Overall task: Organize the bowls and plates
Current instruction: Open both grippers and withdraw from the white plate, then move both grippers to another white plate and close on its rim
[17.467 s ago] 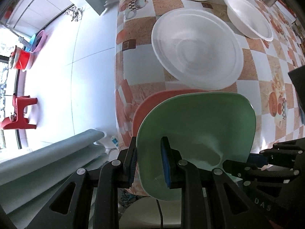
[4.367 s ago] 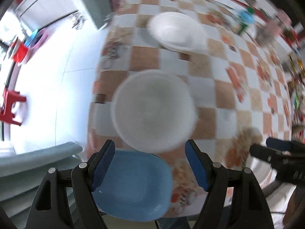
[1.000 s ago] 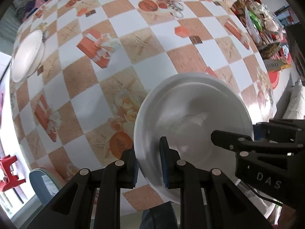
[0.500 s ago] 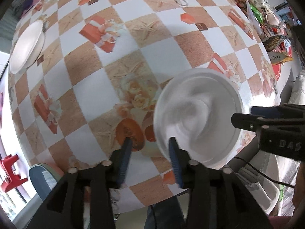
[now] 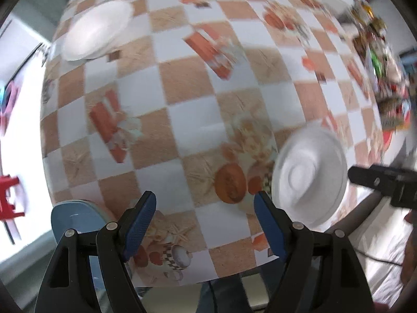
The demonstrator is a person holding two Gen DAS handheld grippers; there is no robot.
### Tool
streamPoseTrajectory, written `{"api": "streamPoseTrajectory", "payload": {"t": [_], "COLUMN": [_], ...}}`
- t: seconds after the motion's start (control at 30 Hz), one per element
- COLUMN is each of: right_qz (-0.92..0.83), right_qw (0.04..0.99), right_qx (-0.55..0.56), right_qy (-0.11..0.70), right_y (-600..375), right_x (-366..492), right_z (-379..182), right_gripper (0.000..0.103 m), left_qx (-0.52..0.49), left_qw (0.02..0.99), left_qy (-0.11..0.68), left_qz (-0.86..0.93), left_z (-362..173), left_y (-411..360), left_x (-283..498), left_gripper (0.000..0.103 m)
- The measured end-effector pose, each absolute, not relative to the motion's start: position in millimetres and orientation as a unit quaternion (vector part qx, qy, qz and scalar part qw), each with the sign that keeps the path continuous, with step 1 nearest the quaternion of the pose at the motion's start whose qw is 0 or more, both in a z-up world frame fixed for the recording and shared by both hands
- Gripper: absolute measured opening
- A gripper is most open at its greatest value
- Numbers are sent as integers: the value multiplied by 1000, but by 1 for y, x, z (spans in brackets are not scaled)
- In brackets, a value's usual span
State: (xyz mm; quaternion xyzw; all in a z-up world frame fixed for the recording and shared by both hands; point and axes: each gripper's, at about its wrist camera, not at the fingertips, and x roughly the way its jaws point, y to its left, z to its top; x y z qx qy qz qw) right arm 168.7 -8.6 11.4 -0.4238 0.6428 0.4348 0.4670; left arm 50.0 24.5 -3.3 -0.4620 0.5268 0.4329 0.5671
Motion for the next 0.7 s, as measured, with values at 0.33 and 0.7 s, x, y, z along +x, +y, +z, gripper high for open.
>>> {"api": "streamPoseTrajectory", "payload": {"t": [0.33,0.7], "right_qz": [508,574], "right_qw": [417,403], "right_qx": [-417,-419], "right_qy": [628,577], "right_y": [38,124], "right_x": [101,12], "right_z": [45,81], "right_gripper": [103,103], "left_qx": [-487,-501], "left_qw": [564,497], "left_qy": [429,373], "left_qz": [511,603], "left_z": [45,52], "left_y": [81,154], "left_x": [-6,-93], "left_gripper": [81,81]}}
